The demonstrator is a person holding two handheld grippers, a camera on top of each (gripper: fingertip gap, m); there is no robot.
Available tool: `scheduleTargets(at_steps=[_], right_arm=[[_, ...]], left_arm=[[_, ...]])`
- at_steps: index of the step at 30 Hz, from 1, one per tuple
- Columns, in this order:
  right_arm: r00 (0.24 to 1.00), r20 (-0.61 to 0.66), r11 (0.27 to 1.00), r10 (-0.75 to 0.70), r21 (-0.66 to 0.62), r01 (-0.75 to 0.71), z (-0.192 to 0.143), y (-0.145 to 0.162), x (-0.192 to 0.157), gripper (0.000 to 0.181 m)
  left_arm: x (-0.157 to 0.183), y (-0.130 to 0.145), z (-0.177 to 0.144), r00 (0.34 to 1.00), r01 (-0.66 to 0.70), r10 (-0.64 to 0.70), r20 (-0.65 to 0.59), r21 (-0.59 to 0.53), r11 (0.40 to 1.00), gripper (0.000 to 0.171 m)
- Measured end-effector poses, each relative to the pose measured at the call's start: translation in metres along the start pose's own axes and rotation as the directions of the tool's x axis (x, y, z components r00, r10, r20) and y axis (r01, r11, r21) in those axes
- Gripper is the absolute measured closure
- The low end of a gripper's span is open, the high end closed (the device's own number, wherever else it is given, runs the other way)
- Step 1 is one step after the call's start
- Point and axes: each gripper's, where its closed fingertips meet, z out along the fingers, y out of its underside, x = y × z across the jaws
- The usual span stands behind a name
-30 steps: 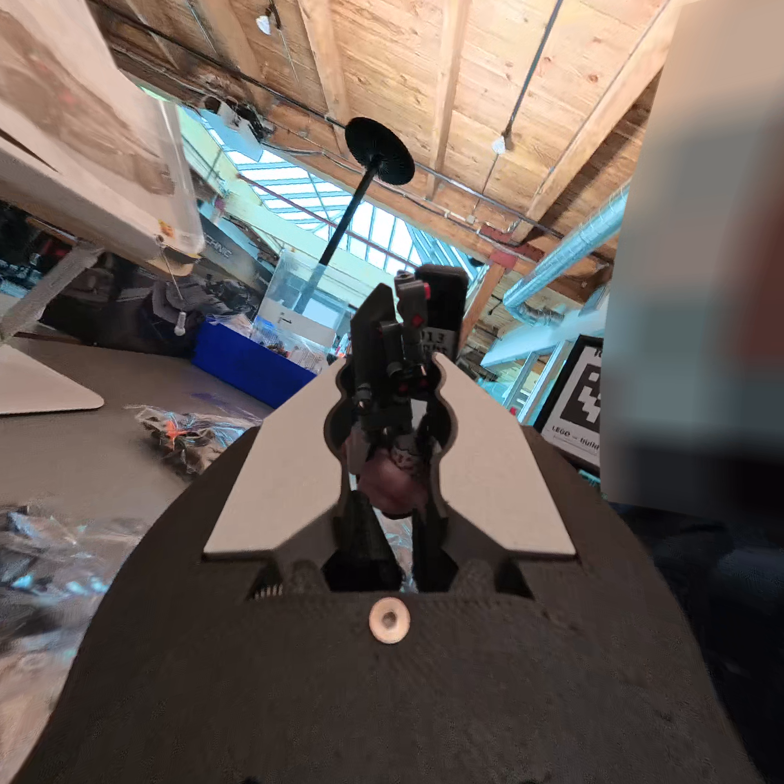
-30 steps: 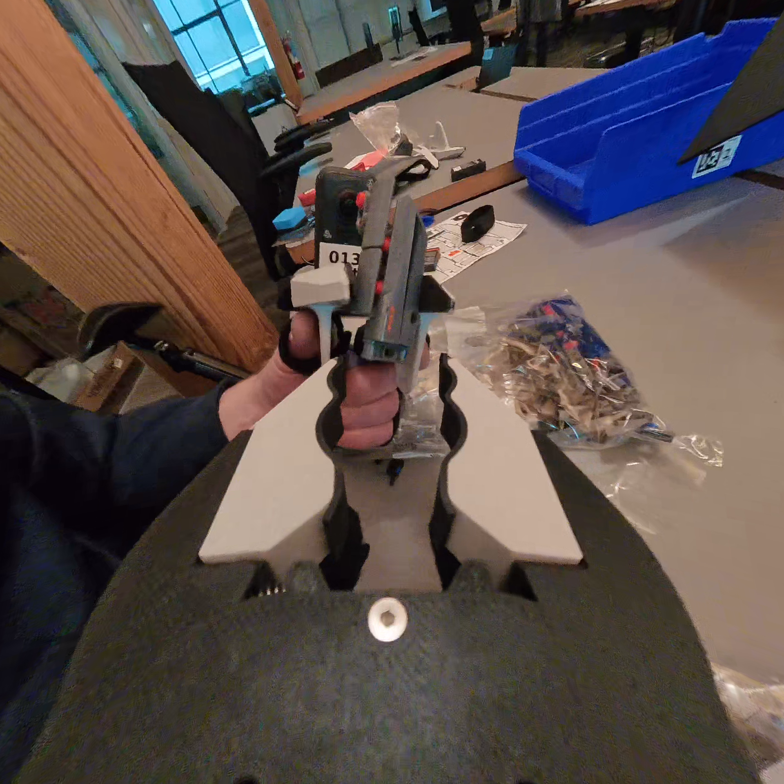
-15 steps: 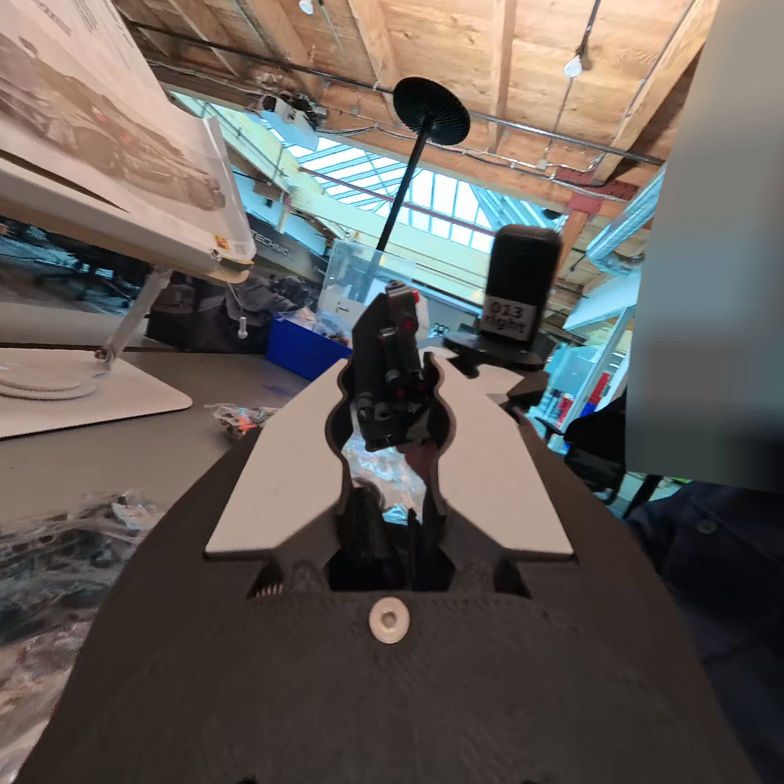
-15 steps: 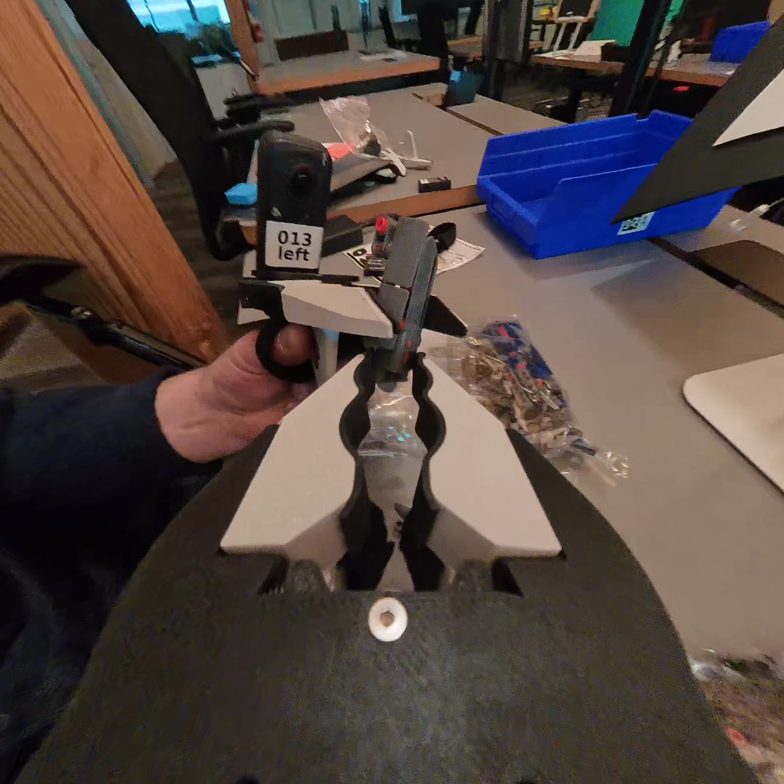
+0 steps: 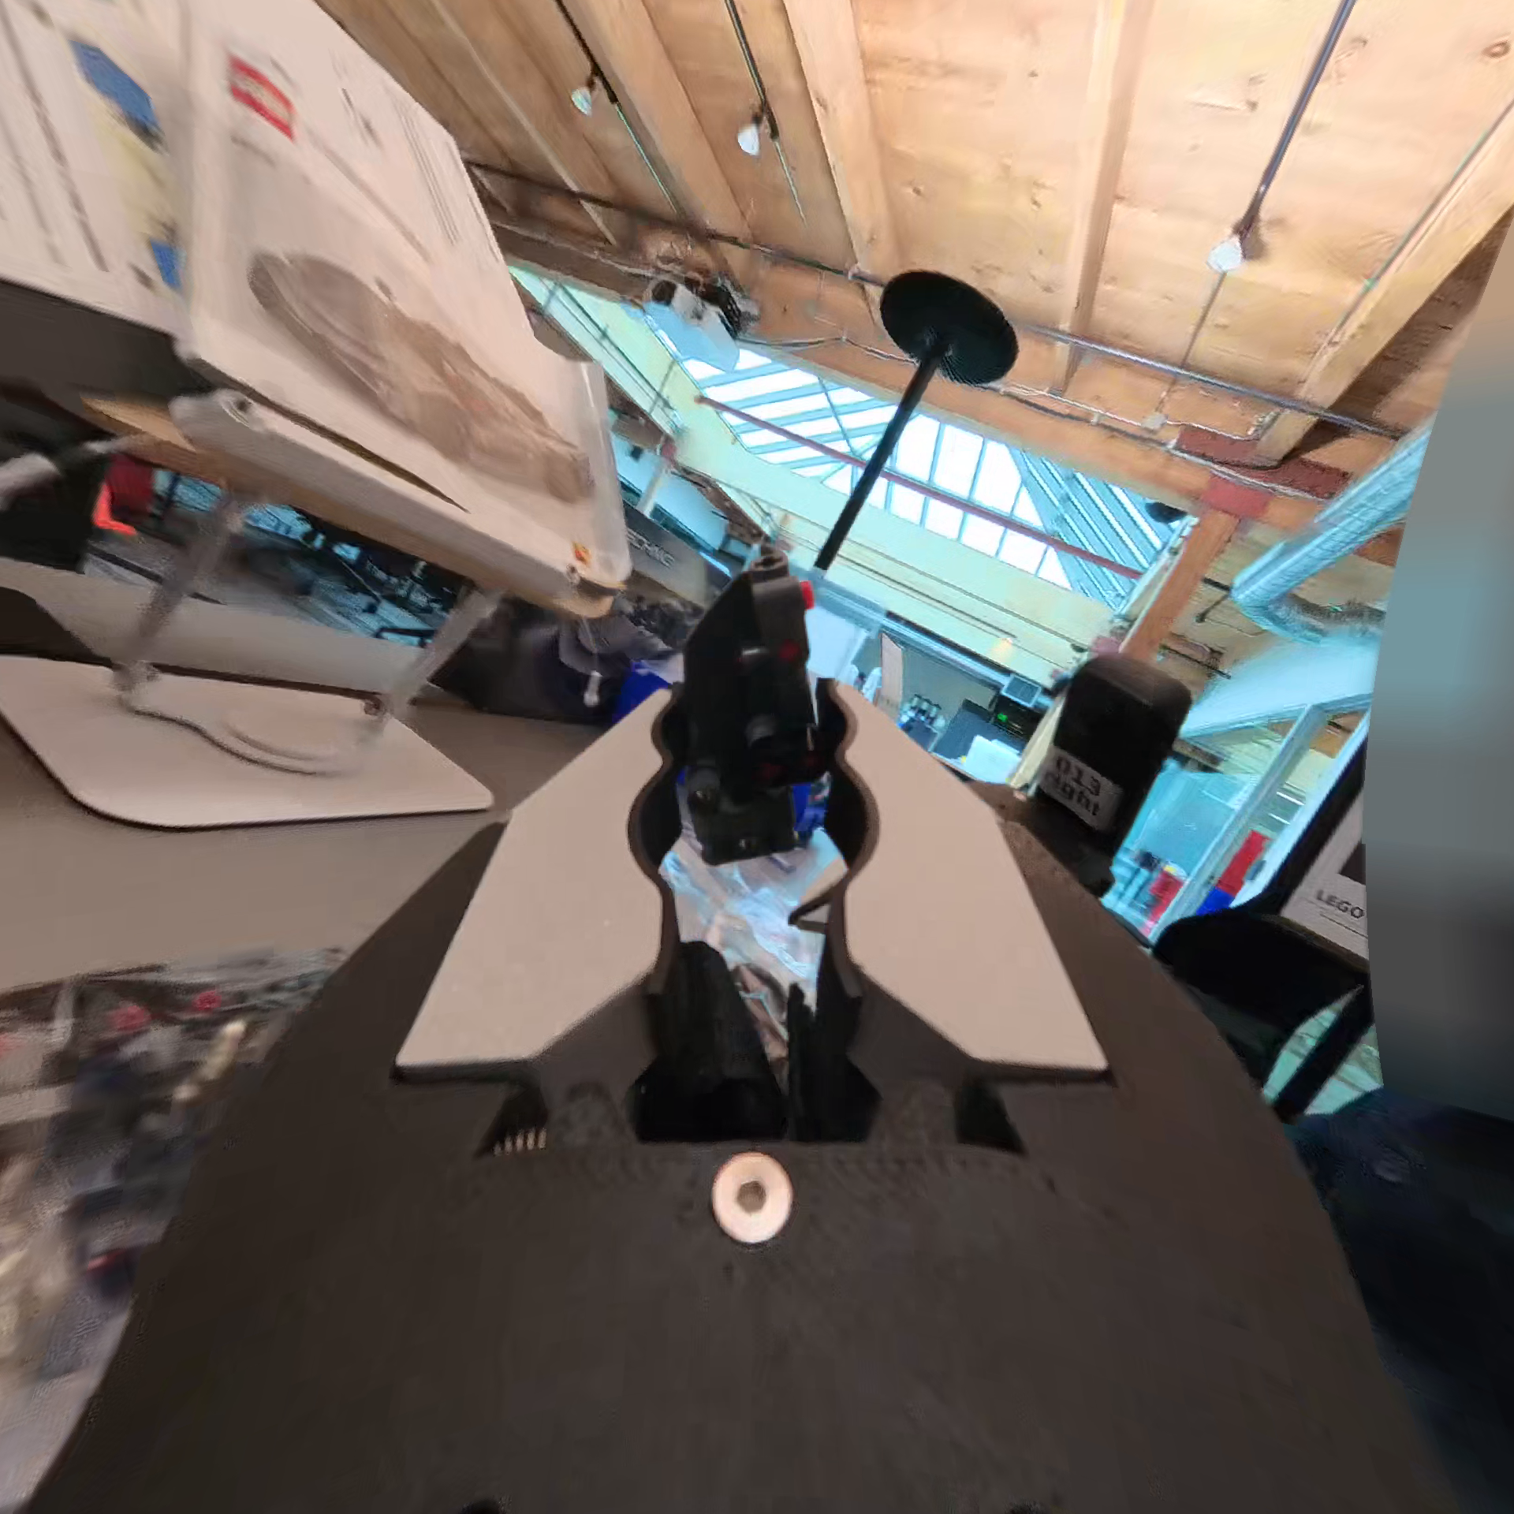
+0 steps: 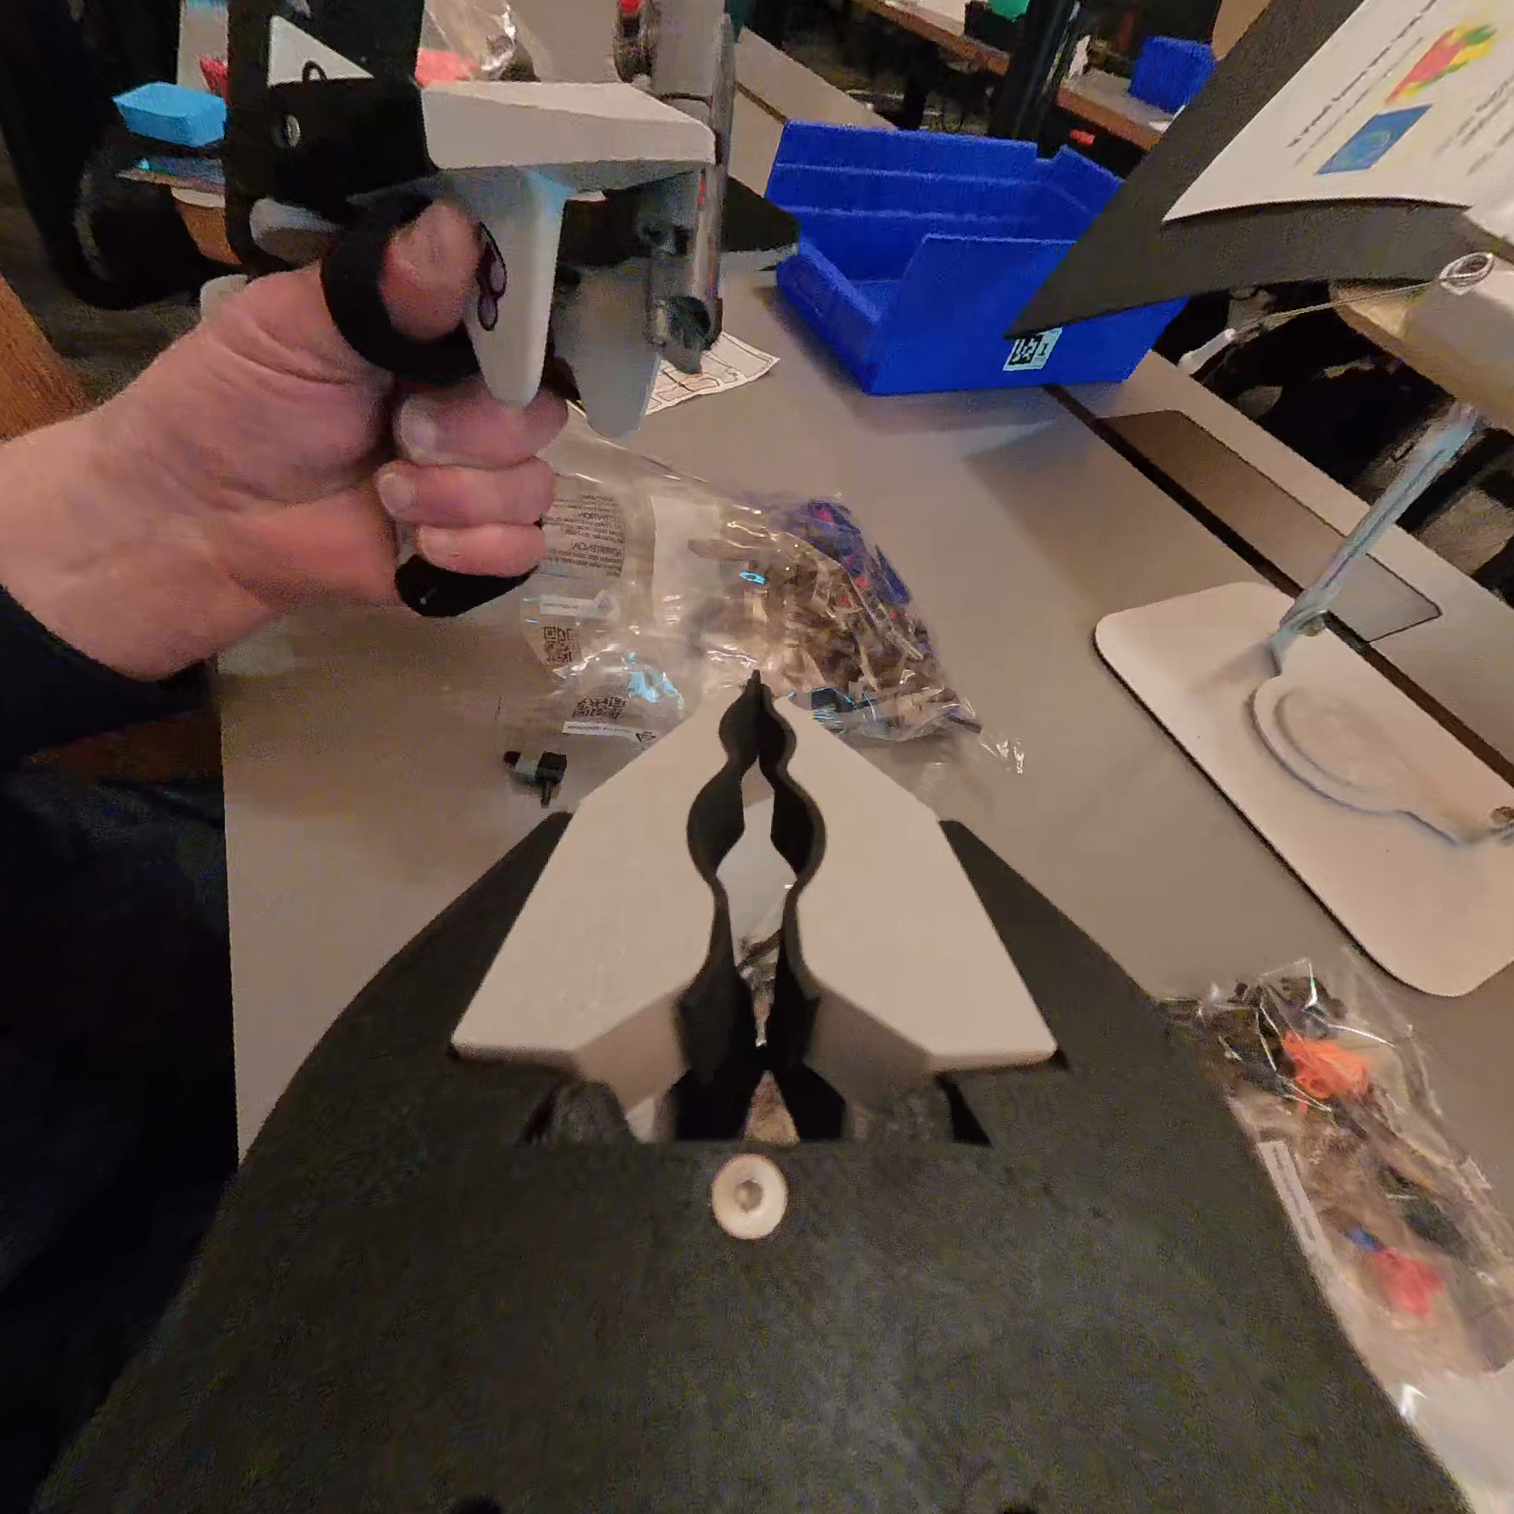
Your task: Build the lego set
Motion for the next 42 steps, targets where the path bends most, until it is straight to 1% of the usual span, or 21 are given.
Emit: scheduleTargets(at_steps=[3,5,6,10,12,14,19,24,25,26,27,28,29,30,32,33,35,37,39,41,42], right_arm=[[0.999,-0.006,0.996,-0.046,0.077,0.047,0.001,-0.025,-0.002,0.181],[0.998,-0.005,0.996,-0.064,0.058,0.064,0.006,-0.03,-0.005,0.158],[0.998,-0.017,0.996,-0.066,0.061,0.067,0.01,-0.032,-0.005,0.156],[0.998,-0.04,0.997,-0.048,0.065,0.05,0.027,-0.041,-0.008,0.16],[0.997,-0.07,0.998,-0.03,0.057,0.034,0.032,-0.041,-0.003,0.165],[0.996,-0.079,0.998,-0.028,0.048,0.032,0.032,-0.04,0.0,0.167],[0.981,-0.144,0.992,-0.126,-0.01,0.126,0.034,-0.032,0.001,0.167],[0.956,-0.196,0.976,-0.218,-0.035,0.215,0.029,-0.031,0.001,0.168],[0.946,-0.21,0.969,-0.246,-0.053,0.24,0.028,-0.031,0.001,0.168],[0.947,-0.201,0.968,-0.25,-0.069,0.241,0.029,-0.027,0.001,0.167],[0.959,-0.177,0.976,-0.219,-0.038,0.216,0.028,-0.025,-0.001,0.168],[0.964,-0.162,0.977,-0.211,-0.046,0.206,0.027,-0.02,-0.003,0.167],[0.962,-0.162,0.976,-0.218,-0.058,0.211,0.026,-0.016,-0.004,0.167],[0.967,-0.155,0.979,-0.201,-0.05,0.195,0.026,-0.015,-0.005,0.167],[0.971,-0.145,0.982,-0.19,-0.034,0.187,0.025,-0.014,-0.001,0.167],[0.977,-0.126,0.985,-0.174,-0.037,0.171,0.024,-0.013,0.001,0.167],[0.99,-0.038,0.99,-0.133,-0.042,0.132,0.025,-0.007,-0.002,0.167],[0.986,-0.041,0.985,-0.16,-0.069,0.157,0.027,-0.001,-0.001,0.167],[0.992,-0.011,0.992,-0.123,-0.03,0.123,0.025,-0.004,-0.004,0.167],[0.985,-0.038,0.986,-0.167,-0.027,0.166,0.023,-0.005,-0.003,0.167],[0.983,-0.048,0.984,-0.179,-0.017,0.178,0.022,-0.008,-0.003,0.167]], left_arm=[[0.002,0.013,0.007,0.998,0.055,-0.055,0.001,0.023,0.998,0.14],[0.001,0.016,0.01,0.997,0.074,-0.075,0.009,0.036,0.997,0.14],[0.004,0.02,0.013,0.997,0.083,-0.083,0.004,0.034,0.996,0.14],[0.012,0.039,0.028,0.999,0.026,-0.026,0.025,-0.013,1.0,0.139],[0.016,0.043,0.032,0.999,0.046,-0.046,0.005,-0.004,0.999,0.139],[0.013,0.044,0.033,0.999,0.006,-0.006,0.045,0.003,1.0,0.139],[0.01,0.048,0.032,0.99,-0.059,0.064,0.126,-0.043,0.997,0.141],[0.013,0.048,0.032,0.993,0.0,0.007,0.121,-0.059,0.998,0.143],[0.013,0.05,0.031,0.993,0.029,-0.018,0.118,-0.087,0.996,0.142],[0.011,0.056,0.03,0.987,0.111,-0.089,0.136,-0.163,0.98,0.142],[0.012,0.062,0.028,0.979,0.18,-0.145,0.141,-0.287,0.941,0.142],[0.012,0.071,0.025,0.977,0.208,-0.168,0.128,-0.435,0.876,0.141],[0.014,0.077,0.023,0.973,0.231,-0.202,0.112,-0.517,0.824,0.141],[0.014,0.078,0.023,0.969,0.244,-0.22,0.11,-0.528,0.813,0.142],[0.012,0.078,0.028,0.98,0.197,-0.156,0.123,-0.505,0.84,0.142],[0.011,0.079,0.03,0.981,0.195,-0.157,0.118,-0.494,0.848,0.142],[0.009,0.086,0.027,0.969,0.246,-0.212,0.125,-0.523,0.816,0.141],[0.006,0.091,0.027,0.974,0.227,-0.187,0.13,-0.508,0.831,0.141],[0.009,0.089,0.026,0.977,0.215,-0.178,0.121,-0.483,0.849,0.141],[0.013,0.087,0.028,0.996,0.082,-0.062,0.059,-0.448,0.89,0.14],[0.015,0.083,0.029,0.999,0.039,-0.031,0.028,-0.387,0.921,0.14]])
